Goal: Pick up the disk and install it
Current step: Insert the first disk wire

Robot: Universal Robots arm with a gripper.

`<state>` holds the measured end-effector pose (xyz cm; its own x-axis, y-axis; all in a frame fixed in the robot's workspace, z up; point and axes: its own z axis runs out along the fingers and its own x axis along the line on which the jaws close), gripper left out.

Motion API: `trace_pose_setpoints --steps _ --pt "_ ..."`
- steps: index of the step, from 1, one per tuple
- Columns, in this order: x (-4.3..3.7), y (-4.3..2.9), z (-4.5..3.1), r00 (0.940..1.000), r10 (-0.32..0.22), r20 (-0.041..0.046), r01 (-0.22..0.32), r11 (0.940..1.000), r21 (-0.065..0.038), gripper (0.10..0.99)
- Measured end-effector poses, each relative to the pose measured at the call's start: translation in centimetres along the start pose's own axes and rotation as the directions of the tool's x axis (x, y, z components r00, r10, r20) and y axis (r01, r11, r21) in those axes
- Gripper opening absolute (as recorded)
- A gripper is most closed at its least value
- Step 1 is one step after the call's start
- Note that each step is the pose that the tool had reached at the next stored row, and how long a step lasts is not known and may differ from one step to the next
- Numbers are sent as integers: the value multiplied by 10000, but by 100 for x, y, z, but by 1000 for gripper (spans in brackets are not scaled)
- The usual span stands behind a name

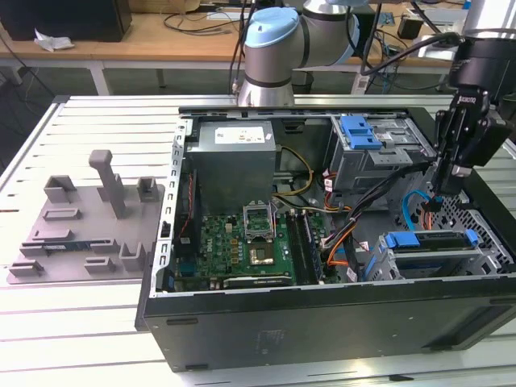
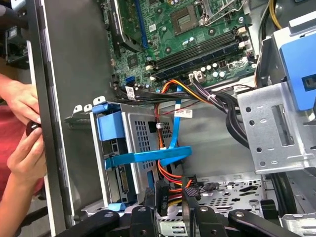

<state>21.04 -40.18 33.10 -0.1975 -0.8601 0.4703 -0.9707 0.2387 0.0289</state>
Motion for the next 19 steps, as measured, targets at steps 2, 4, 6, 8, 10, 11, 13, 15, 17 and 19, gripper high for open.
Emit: trace_pose_setpoints --steps 2,4,6,8,10,11,13,15,17,19 --pt "-9 8 -4 9999 29 -140 -28 10000 23 353" --pt "-17 16 -6 9998 47 -192 -47 10000 29 353" --pt "-26 23 -6 9998 63 -209 -63 10000 25 353" --pt "-36 28 -4 9997 77 -222 -76 10000 22 353" --pt "-52 32 3 9997 95 -237 -94 10000 17 353" --pt "-55 32 5 9997 98 -243 -98 10000 17 353" --pt "-62 33 9 9996 106 -256 -106 9999 17 341" --pt "-70 34 10 9995 116 -286 -116 9999 19 204" --pt "-74 35 10 9994 125 -321 -124 9999 25 169" --pt "-74 35 10 9994 127 -329 -126 9999 27 169"
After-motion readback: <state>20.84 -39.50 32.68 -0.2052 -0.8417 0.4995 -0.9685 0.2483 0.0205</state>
